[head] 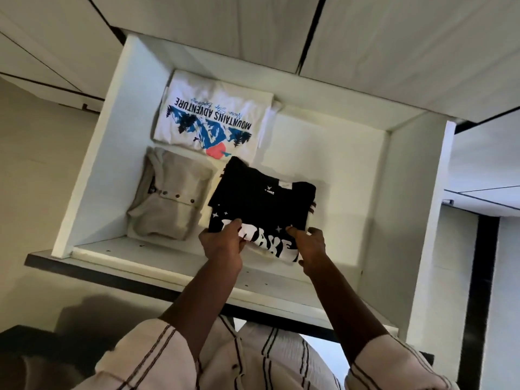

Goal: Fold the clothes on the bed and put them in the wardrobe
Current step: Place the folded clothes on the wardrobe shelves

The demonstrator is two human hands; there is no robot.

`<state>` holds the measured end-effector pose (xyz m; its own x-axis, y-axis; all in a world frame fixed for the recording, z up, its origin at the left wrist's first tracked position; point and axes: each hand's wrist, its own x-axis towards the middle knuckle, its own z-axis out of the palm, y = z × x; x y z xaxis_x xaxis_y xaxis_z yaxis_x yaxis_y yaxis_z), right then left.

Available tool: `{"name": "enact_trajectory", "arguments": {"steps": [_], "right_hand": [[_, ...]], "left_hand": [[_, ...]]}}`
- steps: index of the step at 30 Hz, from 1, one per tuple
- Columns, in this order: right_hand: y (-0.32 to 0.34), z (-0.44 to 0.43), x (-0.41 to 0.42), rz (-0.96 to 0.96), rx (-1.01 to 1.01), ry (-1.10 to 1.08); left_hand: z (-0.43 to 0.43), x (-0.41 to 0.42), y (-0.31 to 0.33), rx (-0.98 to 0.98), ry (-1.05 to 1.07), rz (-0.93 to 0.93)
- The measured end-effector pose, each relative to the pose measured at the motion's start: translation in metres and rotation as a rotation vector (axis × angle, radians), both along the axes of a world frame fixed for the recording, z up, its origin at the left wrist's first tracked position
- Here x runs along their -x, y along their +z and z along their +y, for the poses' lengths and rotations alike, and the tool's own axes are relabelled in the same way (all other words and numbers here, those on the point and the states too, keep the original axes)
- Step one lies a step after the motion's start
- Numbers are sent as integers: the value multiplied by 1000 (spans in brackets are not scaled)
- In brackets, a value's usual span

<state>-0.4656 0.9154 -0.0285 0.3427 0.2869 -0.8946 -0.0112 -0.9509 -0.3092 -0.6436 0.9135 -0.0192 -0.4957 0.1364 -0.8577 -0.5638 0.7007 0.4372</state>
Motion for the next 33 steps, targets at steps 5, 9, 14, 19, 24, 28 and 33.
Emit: {"name": "enact_trajectory", "arguments": {"steps": [5, 9, 14, 19, 24, 28, 33], "right_hand": [[13, -3, -1, 182, 48, -252], [34, 3, -4, 491, 56, -466], [49, 36, -19, 681, -120, -653], [53, 111, -60, 580, -385, -587], [7, 163, -93, 386, -554, -519], [-34, 161, -92, 169, -332, -481], [-43, 128, -67, 1, -334, -310]], "left_hand": [[18, -8, 42, -200, 75, -197], [36, -7, 66, -363, -31, -555], [78, -18, 80, -491, -95, -630], [140, -33, 79, -554, -213, -672], [185, -46, 12, -443, -375, -512], [190, -39, -41, -239, -762, -210], [167, -12, -38, -326, -1006, 153]]}}
